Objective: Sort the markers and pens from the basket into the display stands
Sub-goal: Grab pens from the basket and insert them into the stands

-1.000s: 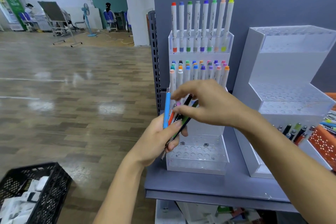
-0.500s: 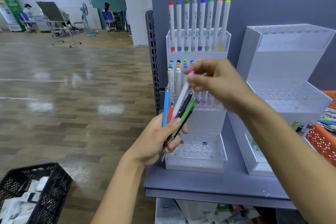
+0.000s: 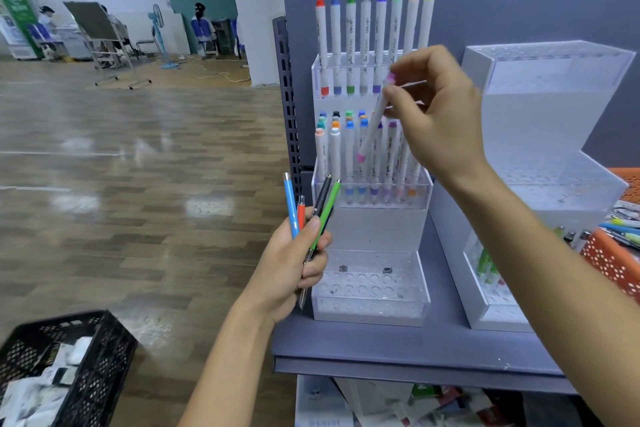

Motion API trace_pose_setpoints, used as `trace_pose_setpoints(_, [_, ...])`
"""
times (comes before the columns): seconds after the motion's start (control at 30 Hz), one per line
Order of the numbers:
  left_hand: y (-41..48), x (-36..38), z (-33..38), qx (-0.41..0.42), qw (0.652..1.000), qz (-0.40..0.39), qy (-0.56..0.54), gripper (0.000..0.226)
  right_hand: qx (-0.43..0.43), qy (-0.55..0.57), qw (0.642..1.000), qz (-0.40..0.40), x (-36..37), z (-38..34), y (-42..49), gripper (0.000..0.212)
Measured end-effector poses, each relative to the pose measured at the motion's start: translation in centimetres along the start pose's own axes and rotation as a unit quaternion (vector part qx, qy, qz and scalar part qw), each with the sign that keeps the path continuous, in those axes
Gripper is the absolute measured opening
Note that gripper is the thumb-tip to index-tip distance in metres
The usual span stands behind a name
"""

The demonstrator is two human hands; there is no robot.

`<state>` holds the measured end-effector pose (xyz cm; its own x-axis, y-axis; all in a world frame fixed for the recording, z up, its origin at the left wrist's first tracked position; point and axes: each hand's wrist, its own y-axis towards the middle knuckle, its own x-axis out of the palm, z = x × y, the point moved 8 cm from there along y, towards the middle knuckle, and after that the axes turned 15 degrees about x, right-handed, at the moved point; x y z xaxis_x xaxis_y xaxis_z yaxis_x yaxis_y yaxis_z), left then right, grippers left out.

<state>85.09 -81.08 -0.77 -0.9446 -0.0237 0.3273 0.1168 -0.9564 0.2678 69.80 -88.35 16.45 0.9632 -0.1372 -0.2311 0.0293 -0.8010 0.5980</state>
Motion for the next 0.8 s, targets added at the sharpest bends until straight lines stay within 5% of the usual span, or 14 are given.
trace_pose_setpoints(0.37, [0.1,-0.3,0.1,0.016,1.0,0.017,0.006,0.041,-0.024,-0.061,0.997,-0.034,2.4,0.0,-0.4,0.009])
trace_pose_setpoints(0.8, [0.6,-0.8,0.3,0.023,0.998,0.051,-0.012,0.032,-0.035,-0.19,0.98,-0.05,5.0,1.9,-2.2,0.013])
